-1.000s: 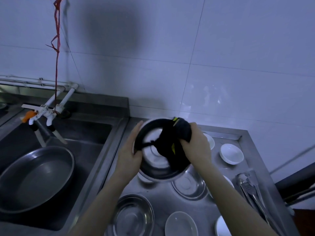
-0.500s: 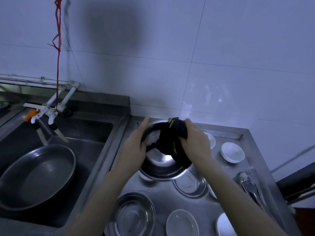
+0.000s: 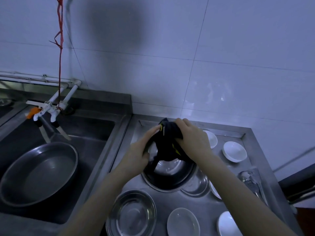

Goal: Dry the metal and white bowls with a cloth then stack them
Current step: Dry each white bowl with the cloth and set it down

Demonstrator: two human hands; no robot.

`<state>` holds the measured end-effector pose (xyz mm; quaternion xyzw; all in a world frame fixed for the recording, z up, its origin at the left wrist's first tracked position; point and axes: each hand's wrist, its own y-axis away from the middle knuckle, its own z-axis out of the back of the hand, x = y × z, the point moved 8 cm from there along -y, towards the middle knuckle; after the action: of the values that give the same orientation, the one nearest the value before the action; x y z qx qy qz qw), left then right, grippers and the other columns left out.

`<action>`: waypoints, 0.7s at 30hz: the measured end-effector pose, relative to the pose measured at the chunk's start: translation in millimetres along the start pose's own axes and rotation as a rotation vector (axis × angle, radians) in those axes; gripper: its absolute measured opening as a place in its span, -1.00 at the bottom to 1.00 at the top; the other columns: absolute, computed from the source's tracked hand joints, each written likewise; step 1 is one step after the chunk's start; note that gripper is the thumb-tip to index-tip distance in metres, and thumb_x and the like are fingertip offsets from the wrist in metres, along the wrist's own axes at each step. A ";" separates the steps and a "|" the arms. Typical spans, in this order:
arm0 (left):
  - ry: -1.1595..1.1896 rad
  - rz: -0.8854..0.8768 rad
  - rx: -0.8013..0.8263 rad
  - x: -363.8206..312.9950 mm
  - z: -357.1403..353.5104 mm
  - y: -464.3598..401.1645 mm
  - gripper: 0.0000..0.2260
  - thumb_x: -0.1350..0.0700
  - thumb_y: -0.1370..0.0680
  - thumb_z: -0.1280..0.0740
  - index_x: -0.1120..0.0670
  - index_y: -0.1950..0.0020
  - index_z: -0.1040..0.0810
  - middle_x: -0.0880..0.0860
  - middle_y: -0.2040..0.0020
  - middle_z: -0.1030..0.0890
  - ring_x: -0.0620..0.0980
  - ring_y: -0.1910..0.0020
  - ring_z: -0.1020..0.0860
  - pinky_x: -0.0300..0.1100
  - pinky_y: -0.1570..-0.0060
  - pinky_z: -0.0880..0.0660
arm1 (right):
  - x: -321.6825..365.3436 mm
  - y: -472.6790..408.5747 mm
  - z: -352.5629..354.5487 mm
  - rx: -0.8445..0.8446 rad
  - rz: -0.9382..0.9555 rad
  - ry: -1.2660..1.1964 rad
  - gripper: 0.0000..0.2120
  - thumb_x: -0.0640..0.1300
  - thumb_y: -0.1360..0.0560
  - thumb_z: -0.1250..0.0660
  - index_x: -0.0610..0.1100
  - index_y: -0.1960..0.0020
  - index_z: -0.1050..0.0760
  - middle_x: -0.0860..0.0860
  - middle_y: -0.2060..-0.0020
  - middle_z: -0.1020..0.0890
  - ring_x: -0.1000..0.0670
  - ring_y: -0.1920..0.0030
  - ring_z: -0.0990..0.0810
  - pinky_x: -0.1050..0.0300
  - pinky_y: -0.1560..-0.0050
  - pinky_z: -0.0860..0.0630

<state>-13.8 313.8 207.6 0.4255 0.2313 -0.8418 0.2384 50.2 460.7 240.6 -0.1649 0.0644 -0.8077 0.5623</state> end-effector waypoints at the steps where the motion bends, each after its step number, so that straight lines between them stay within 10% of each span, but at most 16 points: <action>1: 0.023 0.002 -0.052 2.5 4.3 0.4 -0.18 0.49 -0.44 -0.16 -0.28 -0.49 -0.29 -0.19 -0.33 -0.52 -0.38 -0.21 -0.49 -0.50 -0.15 -0.39 | -4.0 -1.3 1.1 -0.035 -0.050 -0.028 -0.73 -0.08 -0.50 -0.27 -0.03 -0.18 -0.32 0.01 -0.04 -0.48 -0.17 0.07 -0.53 0.06 0.31 -0.25; 8: 0.067 0.066 -0.387 12.8 30.4 13.0 -0.21 0.50 -0.44 -0.17 -0.22 -0.48 -0.23 -0.42 -0.29 -0.37 -0.57 -0.23 -0.33 -0.64 -0.16 -0.23 | -40.9 46.7 -56.8 0.050 -0.667 -0.701 -0.59 -0.12 -0.42 -0.42 -0.14 -0.20 -0.37 -0.04 0.05 -0.57 -0.14 -0.04 -0.56 0.13 0.10 -0.34; 12: -0.031 0.036 -0.001 10.6 12.8 4.9 -0.23 0.40 -0.45 -0.18 -0.28 -0.50 -0.23 -0.23 -0.28 -0.50 -0.33 -0.19 -0.50 -0.61 -0.09 -0.31 | -34.9 33.2 -34.9 0.007 -0.420 -0.411 -0.71 -0.13 -0.44 -0.34 -0.05 -0.11 -0.34 -0.03 0.05 -0.59 -0.16 0.04 -0.56 -0.01 0.12 -0.48; 16: -0.177 0.014 0.152 14.5 3.9 -12.7 -0.19 0.38 -0.50 -0.18 -0.38 -0.52 -0.10 0.10 -0.21 -0.62 0.03 -0.03 -0.63 -0.14 -0.08 -0.55 | -8.0 10.7 -19.1 0.001 -0.081 -0.107 -0.71 -0.12 -0.48 -0.31 -0.06 -0.16 -0.34 -0.01 -0.03 -0.54 -0.19 0.08 -0.56 0.06 0.28 -0.34; 21: -0.009 0.001 -0.406 3.1 25.8 6.1 -0.14 0.33 -0.51 -0.36 -0.31 -0.53 0.02 -0.24 -0.38 -0.39 -0.35 -0.27 -0.41 -0.41 -0.22 -0.33 | -48.9 23.2 -24.6 -0.178 -0.590 -0.617 -0.72 -0.11 -0.44 -0.37 -0.05 -0.08 -0.35 0.00 0.10 -0.56 -0.14 0.05 -0.53 0.05 0.13 -0.36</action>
<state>-27.4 293.1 217.6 0.3648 0.3952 -0.7796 0.3208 77.7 495.8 201.4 -0.4579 -0.0870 -0.8380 0.2839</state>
